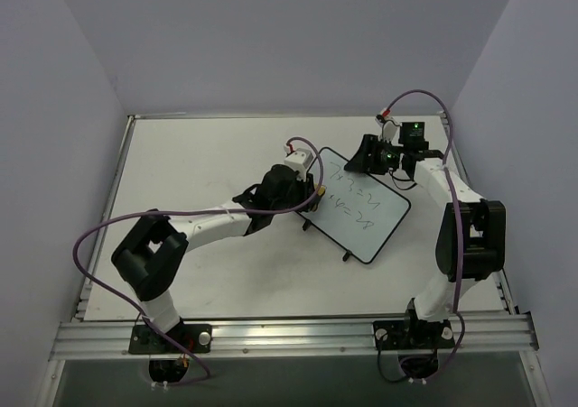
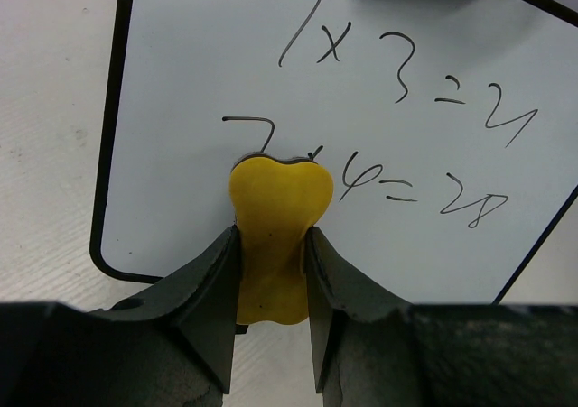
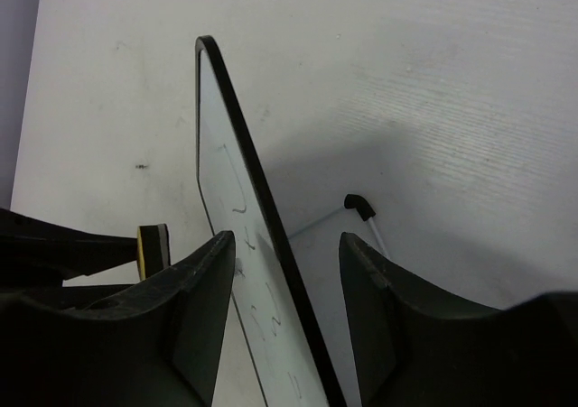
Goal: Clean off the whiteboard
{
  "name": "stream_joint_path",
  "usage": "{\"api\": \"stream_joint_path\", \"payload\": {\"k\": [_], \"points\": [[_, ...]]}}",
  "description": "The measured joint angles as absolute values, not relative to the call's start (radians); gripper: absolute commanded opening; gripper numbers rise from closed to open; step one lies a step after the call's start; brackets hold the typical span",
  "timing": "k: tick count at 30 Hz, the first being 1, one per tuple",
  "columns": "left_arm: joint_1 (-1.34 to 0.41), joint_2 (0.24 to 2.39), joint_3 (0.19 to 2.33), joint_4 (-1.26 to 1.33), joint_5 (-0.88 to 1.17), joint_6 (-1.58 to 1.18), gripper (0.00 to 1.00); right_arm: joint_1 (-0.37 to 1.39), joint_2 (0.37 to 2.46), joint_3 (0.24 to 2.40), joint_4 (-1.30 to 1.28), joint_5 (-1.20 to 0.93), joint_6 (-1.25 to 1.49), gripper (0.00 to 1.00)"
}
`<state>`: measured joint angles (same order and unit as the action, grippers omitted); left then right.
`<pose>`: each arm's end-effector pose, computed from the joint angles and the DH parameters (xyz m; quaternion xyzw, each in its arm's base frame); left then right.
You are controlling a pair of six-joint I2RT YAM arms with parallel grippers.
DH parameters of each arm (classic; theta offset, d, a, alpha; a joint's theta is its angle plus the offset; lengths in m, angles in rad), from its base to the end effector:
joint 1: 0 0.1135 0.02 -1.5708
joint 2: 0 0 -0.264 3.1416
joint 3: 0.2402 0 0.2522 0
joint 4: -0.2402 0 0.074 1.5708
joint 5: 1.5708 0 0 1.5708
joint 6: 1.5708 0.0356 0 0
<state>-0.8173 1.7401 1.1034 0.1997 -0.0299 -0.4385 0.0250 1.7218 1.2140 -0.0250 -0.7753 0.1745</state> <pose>0.2720 -0.2884 0.2299 0.1509 0.8299 -0.3052 0.4419 0.3878 0.0346 0.2573 -0.1269 0.8156 0.3723 0.4242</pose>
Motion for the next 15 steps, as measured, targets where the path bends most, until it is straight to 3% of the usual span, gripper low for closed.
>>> {"api": "stream_joint_path", "payload": {"k": [15], "points": [[-0.848,1.769,1.090,0.207,-0.067,-0.440,0.02,0.039,1.606,1.151,0.008,-0.766,0.185,0.34]]}}
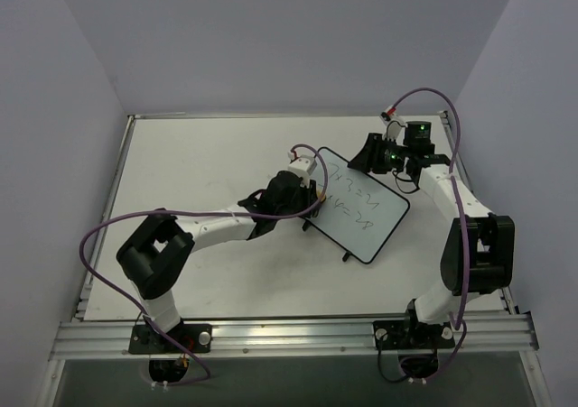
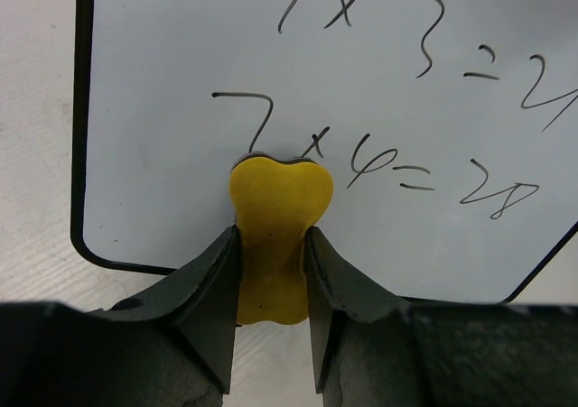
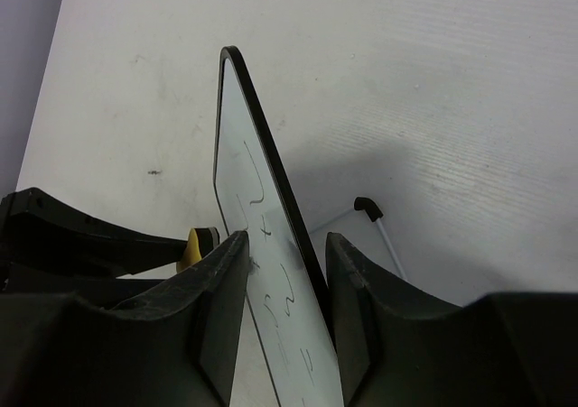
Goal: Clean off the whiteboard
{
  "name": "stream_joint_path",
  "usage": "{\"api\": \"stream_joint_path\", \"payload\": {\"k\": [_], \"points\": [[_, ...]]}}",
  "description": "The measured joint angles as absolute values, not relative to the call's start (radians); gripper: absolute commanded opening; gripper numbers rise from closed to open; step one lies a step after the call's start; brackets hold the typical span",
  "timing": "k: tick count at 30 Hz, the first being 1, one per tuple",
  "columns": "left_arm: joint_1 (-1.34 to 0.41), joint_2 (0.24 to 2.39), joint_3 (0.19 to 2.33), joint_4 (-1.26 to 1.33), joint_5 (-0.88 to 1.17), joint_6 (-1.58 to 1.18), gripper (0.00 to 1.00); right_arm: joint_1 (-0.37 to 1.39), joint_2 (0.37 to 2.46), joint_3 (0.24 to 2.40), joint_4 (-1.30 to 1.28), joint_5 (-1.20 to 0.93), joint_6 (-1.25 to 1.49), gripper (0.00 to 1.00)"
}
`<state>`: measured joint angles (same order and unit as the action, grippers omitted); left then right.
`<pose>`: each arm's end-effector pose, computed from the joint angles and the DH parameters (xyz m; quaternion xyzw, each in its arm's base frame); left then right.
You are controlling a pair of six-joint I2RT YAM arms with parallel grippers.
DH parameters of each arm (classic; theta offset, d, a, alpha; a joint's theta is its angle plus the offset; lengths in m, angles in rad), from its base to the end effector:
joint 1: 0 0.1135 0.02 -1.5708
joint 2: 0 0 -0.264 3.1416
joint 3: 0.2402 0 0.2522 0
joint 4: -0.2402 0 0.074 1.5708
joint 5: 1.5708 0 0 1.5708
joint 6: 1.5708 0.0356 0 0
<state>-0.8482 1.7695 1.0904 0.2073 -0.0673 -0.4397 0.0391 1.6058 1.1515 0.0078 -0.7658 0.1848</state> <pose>0.2650 -0.2969 0.2154 0.1557 0.8381 -0.2904 0.4347 0.3643 0.0389 0.2807 -0.1415 0.7973 0.3694 0.4560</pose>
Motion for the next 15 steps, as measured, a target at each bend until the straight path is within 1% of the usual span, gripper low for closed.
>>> {"api": "stream_joint_path", "payload": {"k": [6,10,15], "points": [[-0.870,1.769,1.033,0.224,-0.115,-0.448,0.02,0.036,1.596,1.130,0.028,-0.750,0.185,0.27],[-0.881,1.769,1.016,0.246,-0.154,-0.449,0.02,0.033,1.588,1.119,0.033,-0.746,0.185,0.25],[-0.882,1.769,0.991,0.350,-0.181,-0.422,0.02,0.034,1.580,1.108,0.041,-0.744,0.183,0.23]]}}
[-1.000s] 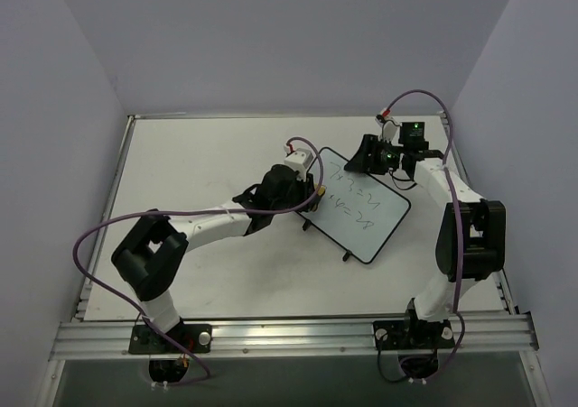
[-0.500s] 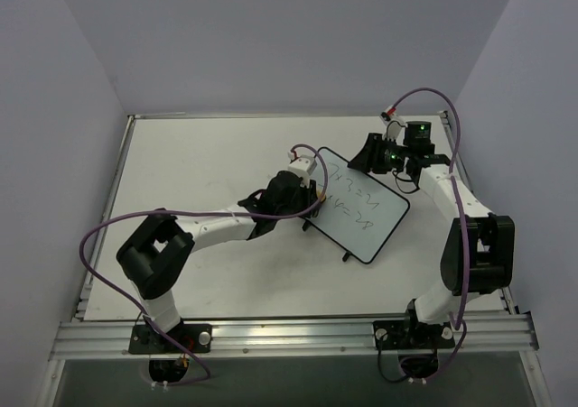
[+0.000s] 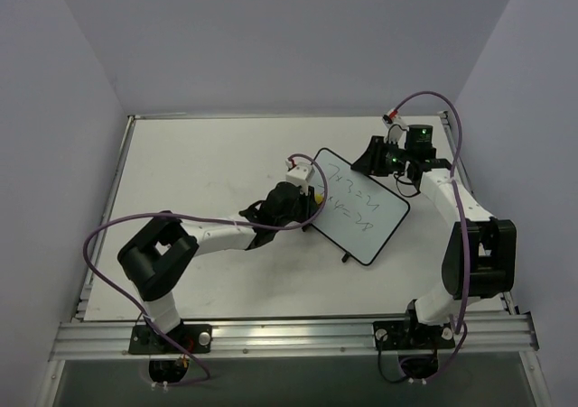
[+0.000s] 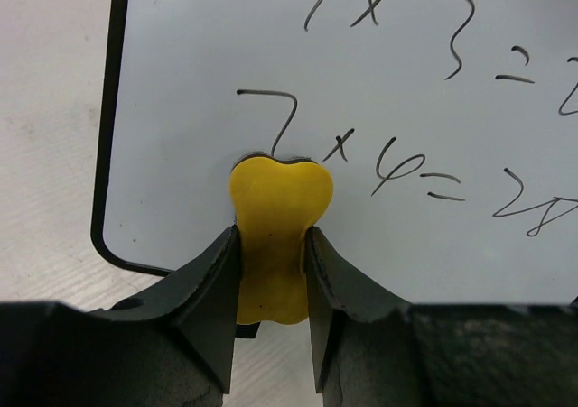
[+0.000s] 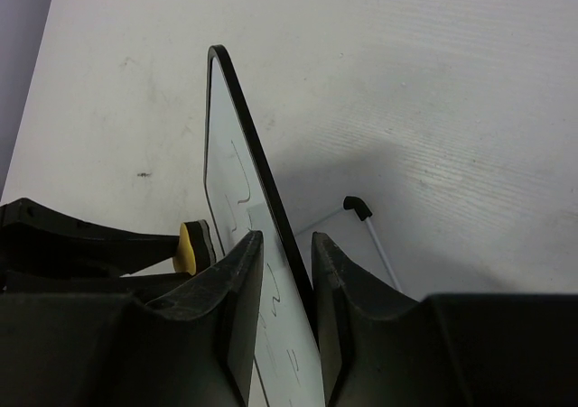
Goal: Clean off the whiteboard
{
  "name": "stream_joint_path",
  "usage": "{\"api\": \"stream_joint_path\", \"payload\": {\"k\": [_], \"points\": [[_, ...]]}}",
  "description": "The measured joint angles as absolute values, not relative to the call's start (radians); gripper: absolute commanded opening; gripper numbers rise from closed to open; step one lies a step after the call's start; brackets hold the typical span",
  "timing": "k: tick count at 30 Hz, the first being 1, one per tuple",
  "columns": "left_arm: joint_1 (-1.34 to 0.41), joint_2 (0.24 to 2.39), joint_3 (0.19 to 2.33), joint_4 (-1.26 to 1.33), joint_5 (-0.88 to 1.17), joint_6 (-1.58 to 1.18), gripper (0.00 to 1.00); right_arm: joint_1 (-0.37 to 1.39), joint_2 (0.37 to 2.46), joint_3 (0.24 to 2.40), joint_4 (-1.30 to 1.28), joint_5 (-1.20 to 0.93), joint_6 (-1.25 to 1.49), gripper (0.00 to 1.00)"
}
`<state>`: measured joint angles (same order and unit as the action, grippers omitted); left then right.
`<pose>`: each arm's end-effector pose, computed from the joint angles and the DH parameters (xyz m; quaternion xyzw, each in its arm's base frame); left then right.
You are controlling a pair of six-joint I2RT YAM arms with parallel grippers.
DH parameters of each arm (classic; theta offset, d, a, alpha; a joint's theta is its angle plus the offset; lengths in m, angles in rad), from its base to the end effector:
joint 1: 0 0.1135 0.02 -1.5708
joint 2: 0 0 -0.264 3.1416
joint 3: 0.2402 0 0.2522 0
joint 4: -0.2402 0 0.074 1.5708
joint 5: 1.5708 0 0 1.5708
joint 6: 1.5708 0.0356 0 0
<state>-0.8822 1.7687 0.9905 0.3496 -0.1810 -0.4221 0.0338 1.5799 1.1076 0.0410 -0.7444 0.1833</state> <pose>0.2513 -0.2952 0.1978 0.1435 0.8269 -0.2663 0.4740 0.3578 0.0362 0.2776 -0.1370 0.7968 0.3589 0.4664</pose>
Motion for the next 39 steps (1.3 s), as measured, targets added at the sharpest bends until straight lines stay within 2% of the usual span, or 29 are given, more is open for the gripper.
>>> {"api": "stream_joint_path", "payload": {"k": [11,18,27,39], "points": [[-0.882,1.771,0.997,0.511,-0.186,-0.294,0.02,0.041,1.531,1.039,0.095,-0.721,0.207,0.18],[-0.845,1.829,1.129,0.520,-0.160,-0.242,0.02,0.054,1.515,1.026,0.093,-0.722,0.215,0.15],[-0.736,1.876,1.175,0.516,-0.054,-0.247,0.02,0.054,1.511,1.022,0.087,-0.723,0.215,0.09],[-0.737,1.911,1.234,0.467,0.051,-0.240,0.02,0.061,1.510,1.021,0.087,-0.730,0.215,0.04]]}}
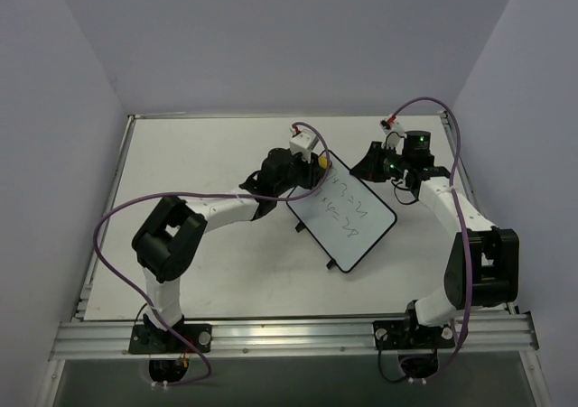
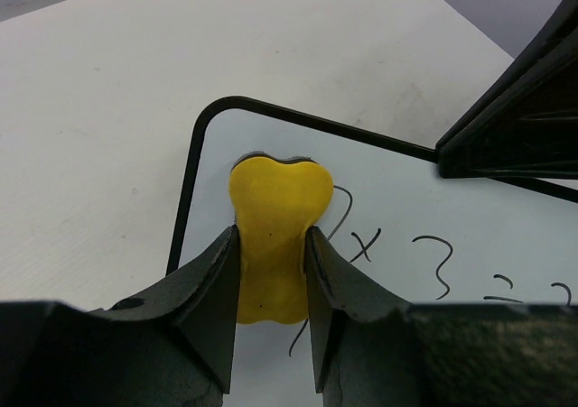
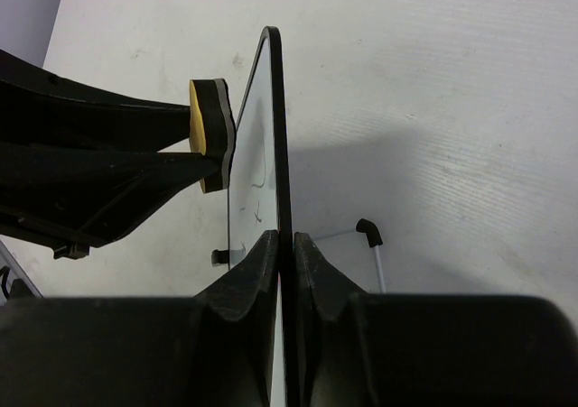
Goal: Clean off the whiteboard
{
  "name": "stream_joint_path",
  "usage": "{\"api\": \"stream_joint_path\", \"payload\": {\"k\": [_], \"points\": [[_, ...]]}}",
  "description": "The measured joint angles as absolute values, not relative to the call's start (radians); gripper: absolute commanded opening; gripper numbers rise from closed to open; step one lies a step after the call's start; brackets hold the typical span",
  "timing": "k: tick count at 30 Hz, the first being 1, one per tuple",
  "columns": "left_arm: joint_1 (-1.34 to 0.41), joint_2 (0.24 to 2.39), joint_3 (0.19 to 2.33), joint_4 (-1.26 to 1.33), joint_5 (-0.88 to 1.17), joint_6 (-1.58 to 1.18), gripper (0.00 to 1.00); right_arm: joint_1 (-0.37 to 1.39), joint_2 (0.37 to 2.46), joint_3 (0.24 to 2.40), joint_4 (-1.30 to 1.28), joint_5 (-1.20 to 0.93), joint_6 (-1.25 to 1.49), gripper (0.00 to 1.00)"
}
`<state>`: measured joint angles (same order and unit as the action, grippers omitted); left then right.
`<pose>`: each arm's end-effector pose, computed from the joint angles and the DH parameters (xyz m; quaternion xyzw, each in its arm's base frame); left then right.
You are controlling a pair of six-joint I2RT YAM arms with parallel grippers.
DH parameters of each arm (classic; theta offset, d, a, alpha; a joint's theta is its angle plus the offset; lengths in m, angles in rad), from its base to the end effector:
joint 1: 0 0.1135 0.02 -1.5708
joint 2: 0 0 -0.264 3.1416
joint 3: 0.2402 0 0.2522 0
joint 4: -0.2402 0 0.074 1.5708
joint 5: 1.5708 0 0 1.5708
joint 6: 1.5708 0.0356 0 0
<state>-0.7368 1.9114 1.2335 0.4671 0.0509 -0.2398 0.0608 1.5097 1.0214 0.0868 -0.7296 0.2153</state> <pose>0.3274 -0.2995 0.2325 0.2067 0.7495 -0.3124 0.5458 0.3388 0.0444 0.2758 -0.1362 0.7919 0.3656 0.4697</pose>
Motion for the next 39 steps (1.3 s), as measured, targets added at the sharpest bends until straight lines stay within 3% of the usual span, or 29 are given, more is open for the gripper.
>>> {"api": "stream_joint_path", "payload": {"k": [39], "points": [[-0.718,1.963,1.349,0.353,0.132,-0.228,0.02,0.087,1.462,0.981,0.125,-0.705,0.204,0.00]]}}
